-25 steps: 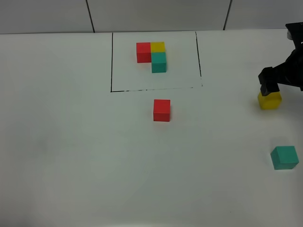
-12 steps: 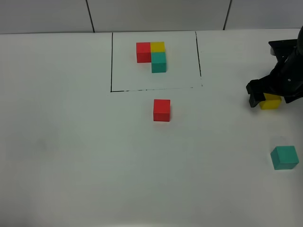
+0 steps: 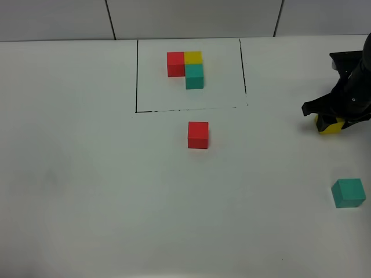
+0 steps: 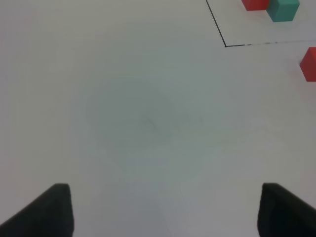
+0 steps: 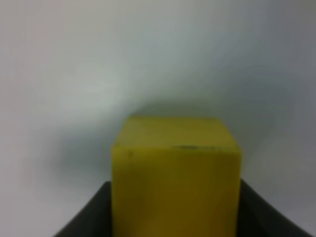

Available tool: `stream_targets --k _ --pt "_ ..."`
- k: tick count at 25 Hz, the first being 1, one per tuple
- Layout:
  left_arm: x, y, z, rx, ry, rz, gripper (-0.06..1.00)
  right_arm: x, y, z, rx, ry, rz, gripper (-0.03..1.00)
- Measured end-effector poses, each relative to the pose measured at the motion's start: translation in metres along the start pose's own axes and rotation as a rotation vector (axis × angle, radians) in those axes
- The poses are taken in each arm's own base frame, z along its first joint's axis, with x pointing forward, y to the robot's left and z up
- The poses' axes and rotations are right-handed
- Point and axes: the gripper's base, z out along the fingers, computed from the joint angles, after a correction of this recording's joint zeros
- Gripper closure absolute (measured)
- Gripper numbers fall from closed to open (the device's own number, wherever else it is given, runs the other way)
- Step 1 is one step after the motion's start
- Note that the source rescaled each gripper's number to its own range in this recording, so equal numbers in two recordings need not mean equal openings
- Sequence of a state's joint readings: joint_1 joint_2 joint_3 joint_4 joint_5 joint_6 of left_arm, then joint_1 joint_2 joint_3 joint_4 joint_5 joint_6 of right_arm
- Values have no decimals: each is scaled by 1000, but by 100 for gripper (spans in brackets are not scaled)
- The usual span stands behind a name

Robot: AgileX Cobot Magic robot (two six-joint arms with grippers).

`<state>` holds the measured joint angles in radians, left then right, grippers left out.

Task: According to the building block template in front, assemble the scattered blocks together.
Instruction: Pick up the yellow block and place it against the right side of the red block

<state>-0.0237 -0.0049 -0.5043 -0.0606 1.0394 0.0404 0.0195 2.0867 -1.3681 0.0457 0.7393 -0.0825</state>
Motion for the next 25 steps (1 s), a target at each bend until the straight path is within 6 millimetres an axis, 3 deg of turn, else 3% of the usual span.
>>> stream_targets --k 5,8,13,21,25 --pt "0 0 0 0 0 0 -2 3 0 -4 23 27 -50 96" --pt "0 0 0 0 0 0 -2 7 7 -17 24 67 -212 96" --pt "0 0 0 0 0 0 -2 17 57 -38 -48 134 -640 96" --pt "0 0 0 0 0 0 -2 26 130 -39 -8 87 -1130 96" --pt "0 0 0 0 0 0 -2 27 158 -38 31 12 -1286 96"
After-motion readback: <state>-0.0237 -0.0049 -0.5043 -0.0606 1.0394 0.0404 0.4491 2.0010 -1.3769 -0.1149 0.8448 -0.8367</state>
